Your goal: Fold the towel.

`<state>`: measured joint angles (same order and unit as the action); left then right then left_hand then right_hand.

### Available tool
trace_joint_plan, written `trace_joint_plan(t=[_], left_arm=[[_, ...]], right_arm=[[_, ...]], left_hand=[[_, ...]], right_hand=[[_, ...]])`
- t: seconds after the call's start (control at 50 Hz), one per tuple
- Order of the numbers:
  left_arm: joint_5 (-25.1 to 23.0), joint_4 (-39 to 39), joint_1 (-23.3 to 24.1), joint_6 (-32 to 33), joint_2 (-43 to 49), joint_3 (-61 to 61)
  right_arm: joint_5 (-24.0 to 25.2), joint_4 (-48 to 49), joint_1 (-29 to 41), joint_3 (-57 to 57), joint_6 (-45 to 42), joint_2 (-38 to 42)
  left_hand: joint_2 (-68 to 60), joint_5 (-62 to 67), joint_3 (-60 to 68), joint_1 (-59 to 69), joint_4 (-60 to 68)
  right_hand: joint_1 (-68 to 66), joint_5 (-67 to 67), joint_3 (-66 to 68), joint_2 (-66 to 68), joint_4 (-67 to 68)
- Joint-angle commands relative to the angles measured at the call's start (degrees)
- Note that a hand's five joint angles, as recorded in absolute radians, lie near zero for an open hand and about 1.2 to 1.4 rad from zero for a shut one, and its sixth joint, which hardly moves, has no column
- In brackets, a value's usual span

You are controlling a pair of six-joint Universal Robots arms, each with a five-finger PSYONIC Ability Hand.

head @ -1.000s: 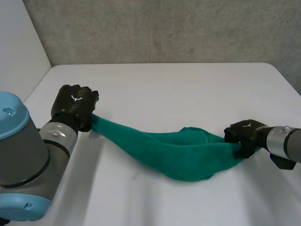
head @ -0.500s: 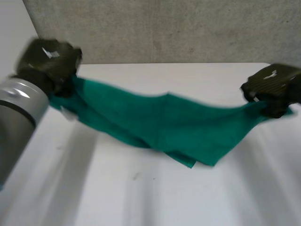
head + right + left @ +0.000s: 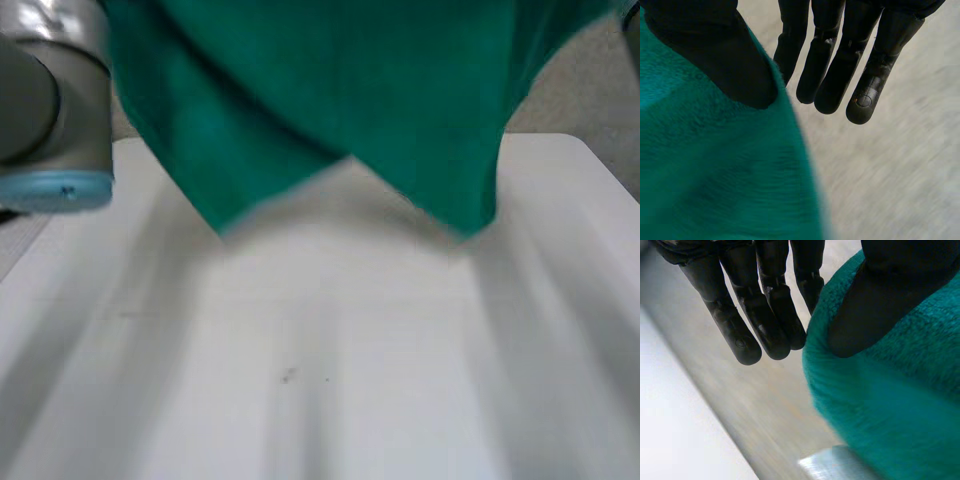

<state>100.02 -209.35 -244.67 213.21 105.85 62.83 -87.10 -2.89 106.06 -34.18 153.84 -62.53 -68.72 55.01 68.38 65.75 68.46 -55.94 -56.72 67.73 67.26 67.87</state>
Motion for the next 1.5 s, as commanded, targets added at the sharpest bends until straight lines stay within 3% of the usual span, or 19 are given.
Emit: trace_joint_plan(t=[0.02, 0.16, 0.24, 0.32, 0.4, 0.5, 0.54, 0.58, 0.68, 0.98, 1.14, 1.5], left_arm=[[0.00, -3.98, -0.02, -1.75, -4.42, 13.87], [-0.52, -1.06, -3.18, -3.24, -4.25, 30.49], [-0.70, -1.15, -4.24, -3.86, -3.81, 37.37], [-0.79, -1.24, -3.98, -5.09, 2.86, 42.81], [-0.70, -0.62, -4.06, -5.09, 6.82, 43.35], [-0.79, -0.62, -4.42, -5.27, 6.65, 42.99], [-0.70, -0.71, -4.42, -5.27, 6.13, 42.99], [-0.79, -0.71, -4.42, -5.27, 5.77, 42.99], [-0.70, -0.71, -4.33, -5.27, 5.68, 43.34], [-0.35, -1.06, -5.56, -5.18, 6.39, 43.08], [0.00, -0.62, -8.28, -5.00, 6.56, 41.76], [-0.26, -0.62, -8.46, -5.18, 6.56, 41.59]], right_arm=[[6.39, 5.08, -0.24, -22.37, 2.07, -10.85], [10.45, 4.99, -0.32, -45.30, 1.11, -13.23], [11.07, 5.08, -0.41, -52.47, -0.38, -13.06], [11.86, 5.61, -0.85, -58.10, -1.79, -10.17], [13.88, 5.17, -2.87, -58.73, -1.53, -1.48], [14.76, 5.35, -5.16, -58.28, -1.09, 0.31], [15.11, 5.52, -6.74, -58.28, 0.13, 0.30], [15.20, 5.26, -7.79, -58.20, 3.02, 0.30], [15.11, 4.12, -11.22, -58.55, 8.83, 0.30], [24.17, -4.85, -17.20, -59.42, 14.99, 0.83], [24.43, -4.59, -17.03, -61.62, 14.38, 0.13], [23.64, 0.16, -14.21, -65.75, 11.39, -0.31]], left_hand=[[-11.28, 14.99, 11.62, 14.25, 11.54], [-11.28, 14.99, 11.62, 14.25, 11.54], [-11.28, 14.99, 11.62, 14.25, 11.54], [-11.28, 14.99, 11.62, 14.25, 11.54], [-11.28, 14.99, 11.62, 14.25, 11.54], [-11.28, 14.99, 11.62, 14.25, 11.54], [-11.28, 14.99, 11.62, 14.25, 11.54], [-11.28, 14.99, 11.62, 14.25, 11.54], [-11.28, 14.99, 11.62, 14.25, 11.54], [-11.28, 14.99, 11.62, 14.25, 11.54], [-11.28, 14.99, 11.62, 14.25, 11.54], [-11.28, 14.99, 11.62, 14.25, 11.54]], right_hand=[[-24.06, -13.28, 12.27, 12.74, 12.13], [-24.06, -13.28, 12.27, 12.74, 12.13], [-24.06, -13.28, 12.27, 12.74, 12.13], [-24.06, -13.28, 12.27, 12.74, 12.13], [-24.06, -13.28, 12.27, 12.74, 12.13], [-18.08, -7.30, 6.29, 6.76, 6.15], [-7.86, 2.92, -3.93, -3.46, -4.07], [11.76, 22.54, -23.55, -23.08, -23.69], [21.45, 32.23, -33.24, -32.77, -33.38], [18.61, 29.39, -30.40, -29.93, -30.54], [15.58, 26.36, -27.37, -26.90, -27.51], [11.72, 22.50, -23.51, -23.04, -23.65]])
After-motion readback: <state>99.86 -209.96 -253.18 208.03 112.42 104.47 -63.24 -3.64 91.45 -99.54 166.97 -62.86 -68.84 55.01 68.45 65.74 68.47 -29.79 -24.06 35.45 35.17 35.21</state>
